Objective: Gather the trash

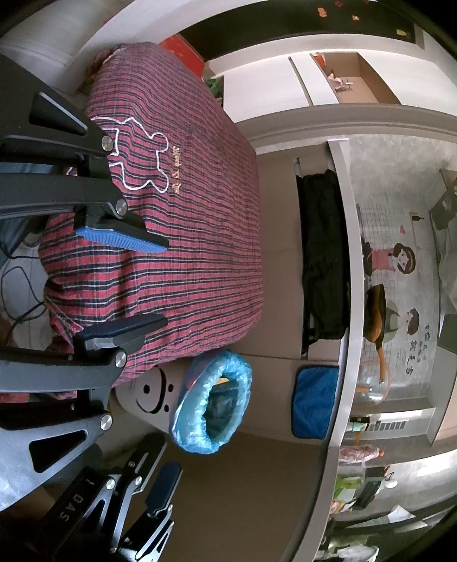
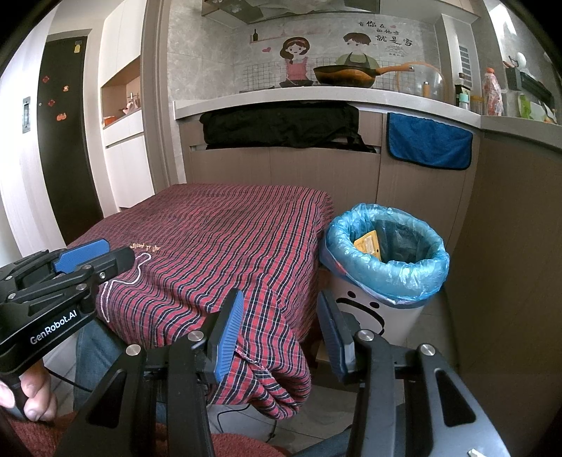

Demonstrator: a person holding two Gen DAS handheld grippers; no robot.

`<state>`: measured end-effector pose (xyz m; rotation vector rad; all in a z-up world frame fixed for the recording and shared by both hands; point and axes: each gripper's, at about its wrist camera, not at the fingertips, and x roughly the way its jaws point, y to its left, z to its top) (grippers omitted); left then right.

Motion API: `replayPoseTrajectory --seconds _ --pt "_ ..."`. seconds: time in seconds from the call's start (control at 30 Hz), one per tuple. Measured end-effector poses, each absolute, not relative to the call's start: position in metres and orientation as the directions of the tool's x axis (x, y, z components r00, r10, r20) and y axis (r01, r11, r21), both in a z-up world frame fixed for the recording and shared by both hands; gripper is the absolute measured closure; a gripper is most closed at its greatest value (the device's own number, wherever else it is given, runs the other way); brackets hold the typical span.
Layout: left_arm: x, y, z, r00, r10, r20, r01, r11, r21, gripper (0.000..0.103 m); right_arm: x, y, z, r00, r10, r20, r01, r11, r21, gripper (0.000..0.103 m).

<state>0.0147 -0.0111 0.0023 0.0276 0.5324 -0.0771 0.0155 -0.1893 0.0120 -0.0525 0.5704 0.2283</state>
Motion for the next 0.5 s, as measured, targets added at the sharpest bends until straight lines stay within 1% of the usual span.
replayPoseTrajectory --seconds 0.5 --pt "0.0179 -0.0107 0.0025 0.857 -0.084 -0.509 0.108 0.994 0.017 0.065 0.0166 -0.1906 0.0112 0.815 0.196 -0.545 -0.221 0.975 0.020 0.062"
